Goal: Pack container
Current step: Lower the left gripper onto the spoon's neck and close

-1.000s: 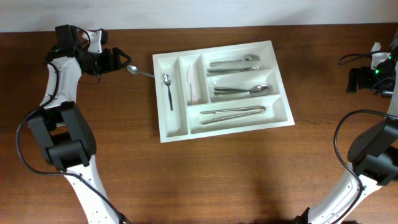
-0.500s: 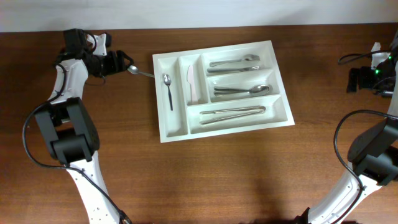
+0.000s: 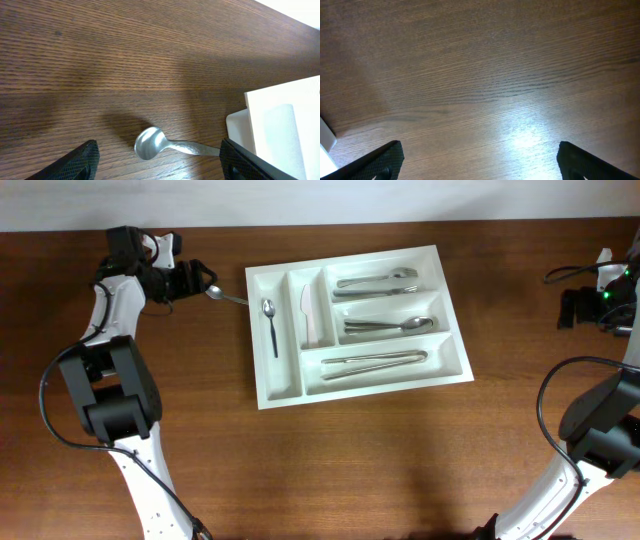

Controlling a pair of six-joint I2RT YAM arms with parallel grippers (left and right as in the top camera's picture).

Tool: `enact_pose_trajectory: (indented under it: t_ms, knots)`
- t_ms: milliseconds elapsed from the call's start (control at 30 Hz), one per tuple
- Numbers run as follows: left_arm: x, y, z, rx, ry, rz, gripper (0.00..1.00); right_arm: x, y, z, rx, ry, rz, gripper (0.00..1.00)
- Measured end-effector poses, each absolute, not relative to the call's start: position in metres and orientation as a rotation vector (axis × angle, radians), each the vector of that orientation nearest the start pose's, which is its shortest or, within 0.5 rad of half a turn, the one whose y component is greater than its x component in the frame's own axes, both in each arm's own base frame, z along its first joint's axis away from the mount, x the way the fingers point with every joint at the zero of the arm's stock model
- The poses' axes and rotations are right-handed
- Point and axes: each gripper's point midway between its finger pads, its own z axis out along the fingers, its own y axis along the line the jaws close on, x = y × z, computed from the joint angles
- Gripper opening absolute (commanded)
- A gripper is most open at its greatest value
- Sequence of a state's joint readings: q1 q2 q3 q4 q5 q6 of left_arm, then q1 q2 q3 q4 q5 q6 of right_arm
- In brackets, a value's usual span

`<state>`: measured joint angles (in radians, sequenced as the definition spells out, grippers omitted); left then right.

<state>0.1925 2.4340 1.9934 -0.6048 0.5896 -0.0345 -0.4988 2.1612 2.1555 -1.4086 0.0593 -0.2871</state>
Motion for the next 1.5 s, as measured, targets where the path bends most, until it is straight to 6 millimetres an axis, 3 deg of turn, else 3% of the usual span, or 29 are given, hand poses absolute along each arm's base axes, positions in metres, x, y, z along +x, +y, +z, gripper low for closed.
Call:
enact_pose_trajectory:
  t_ms: [233, 467, 900, 1033, 1233, 1300, 1500]
  knots:
    - [0.584, 0.006, 0.045, -0.069, 2.506, -0.714, 0.79, 0.391, -0.224, 0.149, 0.326, 2.997, -0.173, 0.99]
    - [0.581, 0.001, 0.024, -0.085, 2.538, -0.737, 0.79, 0.391, -0.224, 0.149, 0.326, 2.997, -0.173, 0.99]
    - [0.581, 0.001, 0.024, -0.086, 2.537, -0.742, 0.78, 0.391, -0.224, 0.149, 0.326, 2.997, -0.173, 0.99]
    - [0.581, 0.001, 0.024, -0.087, 2.537, -0.747, 0.64, 0.391, -0.224, 0.149, 0.325, 2.997, -0.173, 0.99]
    - [0.581, 0.0, 0.021, -0.094, 2.54, -0.758, 0.62, 0.391, -0.224, 0.149, 0.326, 2.997, -0.173, 0.99]
    - [0.581, -0.001, 0.021, -0.094, 2.539, -0.762, 0.55, 0.391, -0.225, 0.149, 0.326, 2.997, -0.173, 0.99]
    - [0.581, -0.001, 0.021, -0.101, 2.54, -0.769, 0.47, 0.391, -0.224, 0.149, 0.326, 2.997, -0.173, 0.99]
